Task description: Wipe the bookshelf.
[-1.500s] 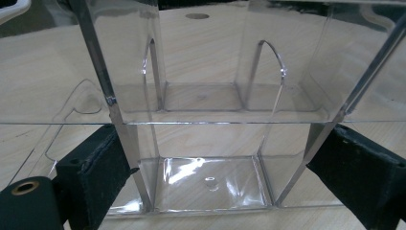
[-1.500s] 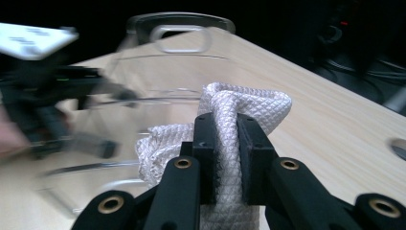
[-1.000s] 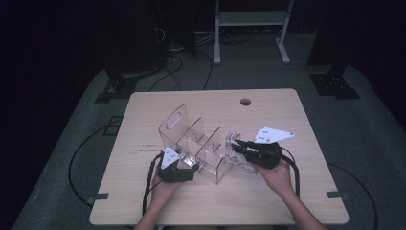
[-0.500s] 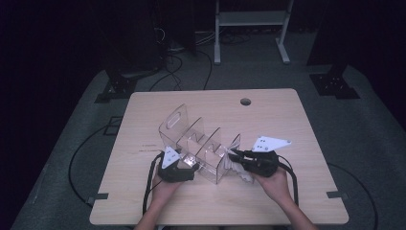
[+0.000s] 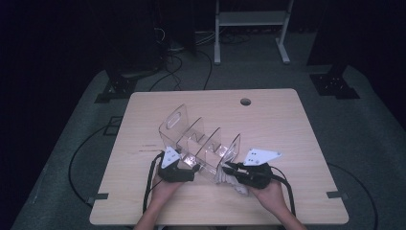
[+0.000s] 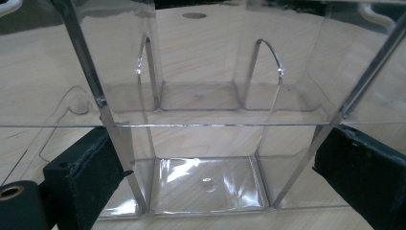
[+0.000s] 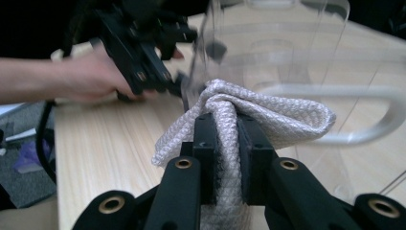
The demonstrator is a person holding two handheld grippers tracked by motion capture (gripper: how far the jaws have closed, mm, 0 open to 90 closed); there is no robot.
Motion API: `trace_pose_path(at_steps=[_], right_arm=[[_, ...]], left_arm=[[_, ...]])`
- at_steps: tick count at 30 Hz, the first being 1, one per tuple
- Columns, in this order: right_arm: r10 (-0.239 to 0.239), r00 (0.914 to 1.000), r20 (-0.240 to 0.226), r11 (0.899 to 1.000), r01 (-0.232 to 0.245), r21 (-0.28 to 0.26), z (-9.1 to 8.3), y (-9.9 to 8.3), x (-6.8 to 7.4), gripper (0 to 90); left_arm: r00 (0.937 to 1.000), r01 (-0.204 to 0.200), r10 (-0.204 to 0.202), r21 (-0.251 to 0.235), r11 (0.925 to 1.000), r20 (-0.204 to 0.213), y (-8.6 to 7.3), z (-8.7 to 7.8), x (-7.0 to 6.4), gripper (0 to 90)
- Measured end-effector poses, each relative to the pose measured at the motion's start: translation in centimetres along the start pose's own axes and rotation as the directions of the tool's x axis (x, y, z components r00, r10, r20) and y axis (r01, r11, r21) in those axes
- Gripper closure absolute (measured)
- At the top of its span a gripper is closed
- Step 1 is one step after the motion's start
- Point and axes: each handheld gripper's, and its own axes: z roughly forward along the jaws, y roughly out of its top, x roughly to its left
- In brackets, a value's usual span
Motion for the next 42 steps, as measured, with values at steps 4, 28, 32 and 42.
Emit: trace_pose_path(at_steps=[4, 28, 32, 42], right_arm=[[0.051, 0.9986, -0.014, 0.999, -0.051, 0.005, 0.7, -1.5, -0.6, 79.3], [0.131, 0.9909, 0.028, 0.99, -0.132, 0.042, 1.1, -4.3, -2.6, 79.3], [0.148, 0.9877, 0.052, 0.988, -0.15, 0.047, 0.6, -4.5, -3.5, 79.2], [0.178, 0.9808, 0.08, 0.981, -0.183, 0.059, -0.9, -5.5, -4.7, 79.2]], left_arm=[[1.0, -0.006, 0.006, 0.001, 1.0, 0.007, 0.0, 0.0, 0.0, 4.1], [0.9969, -0.033, 0.033, -0.002, 0.9995, 0.072, 0.0, 0.1, -0.6, 3.6], [0.9952, -0.035, 0.036, -0.006, 0.9994, 0.091, 0.0, 0.3, -0.9, 3.7], [0.9874, -0.057, 0.057, -0.004, 0.9984, 0.147, 0.2, 0.7, -2.3, 4.0]])
